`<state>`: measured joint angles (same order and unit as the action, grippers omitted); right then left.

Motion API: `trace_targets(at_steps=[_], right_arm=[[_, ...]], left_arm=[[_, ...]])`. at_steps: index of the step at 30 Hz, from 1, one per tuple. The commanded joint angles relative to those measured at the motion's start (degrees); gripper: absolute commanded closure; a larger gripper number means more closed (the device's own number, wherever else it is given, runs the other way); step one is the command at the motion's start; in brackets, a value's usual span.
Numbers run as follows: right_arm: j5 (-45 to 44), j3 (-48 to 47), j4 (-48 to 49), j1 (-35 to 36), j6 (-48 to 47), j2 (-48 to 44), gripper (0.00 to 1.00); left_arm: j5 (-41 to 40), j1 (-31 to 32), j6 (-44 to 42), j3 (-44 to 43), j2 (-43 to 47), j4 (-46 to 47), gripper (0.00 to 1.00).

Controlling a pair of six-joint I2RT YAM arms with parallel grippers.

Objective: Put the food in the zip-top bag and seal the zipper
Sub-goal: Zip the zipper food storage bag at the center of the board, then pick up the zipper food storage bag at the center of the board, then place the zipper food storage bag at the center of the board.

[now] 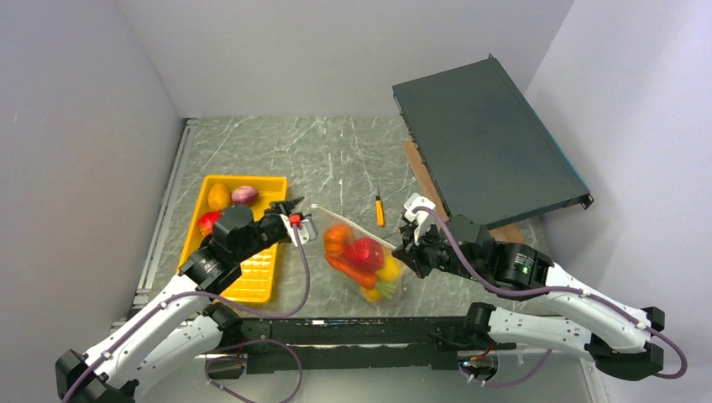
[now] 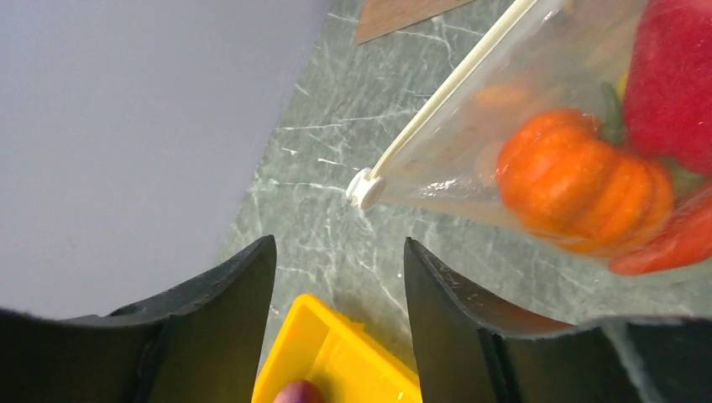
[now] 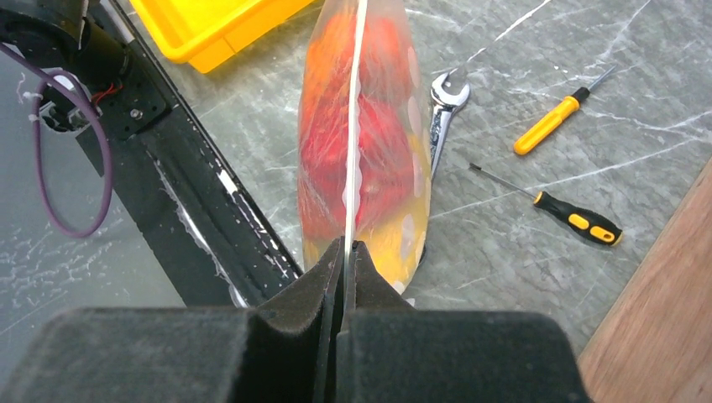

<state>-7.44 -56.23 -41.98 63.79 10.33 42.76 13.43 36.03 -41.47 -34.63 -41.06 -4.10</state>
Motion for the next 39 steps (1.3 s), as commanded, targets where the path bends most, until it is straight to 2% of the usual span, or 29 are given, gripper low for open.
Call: trace_targets(at_steps=[1, 5, 8, 11, 16, 22, 29, 36, 39], right_arm=[[-0.12, -2.38, 1.63, -0.11, 1.31, 0.00, 1.00], [0.25, -5.16, 2.57, -0.09, 1.69, 1.65, 1.00], [1.56, -7.78, 3.90, 0.00, 2.09, 3.28, 1.00], [1.12, -11.35, 5.52, -0.07, 2.36, 5.97, 1.00], [-4.06, -20.08, 7.38, -0.06, 1.81, 13.19, 1.00], [-13.98, -32.06, 7.69, -0.19, -1.73, 25.75, 1.00], [-17.33, -41.43, 11.69, -5.54, -4.10, 40.56, 1.00], [-19.03, -51.78, 20.42, -10.92, -7.89, 56.98, 1.00], [-22.58, -54.06, 29.36, -11.33, -14.24, 63.00, 1.00]], left_arm=[[0.31, -0.80, -0.16, 0.36, 3.53, 2.26, 0.32], [-3.63, -0.82, 0.29, 3.71, 8.62, 9.41, 0.21], [-13.73, -0.83, 0.89, 6.51, 11.22, 18.14, 0.15], [-25.47, -0.79, 0.26, 6.37, 9.90, 22.03, 0.15], [-36.95, -0.81, -0.90, 6.36, 9.30, 25.91, 0.18], [-39.02, -0.79, -1.48, 7.30, 13.62, 27.99, 0.19], [-38.67, -0.79, -0.86, 6.91, 14.60, 27.28, 0.21], [-40.20, -0.79, -0.89, 6.51, 14.33, 27.11, 0.22], [-39.84, -0.79, -1.12, 5.98, 14.10, 26.17, 0.22]])
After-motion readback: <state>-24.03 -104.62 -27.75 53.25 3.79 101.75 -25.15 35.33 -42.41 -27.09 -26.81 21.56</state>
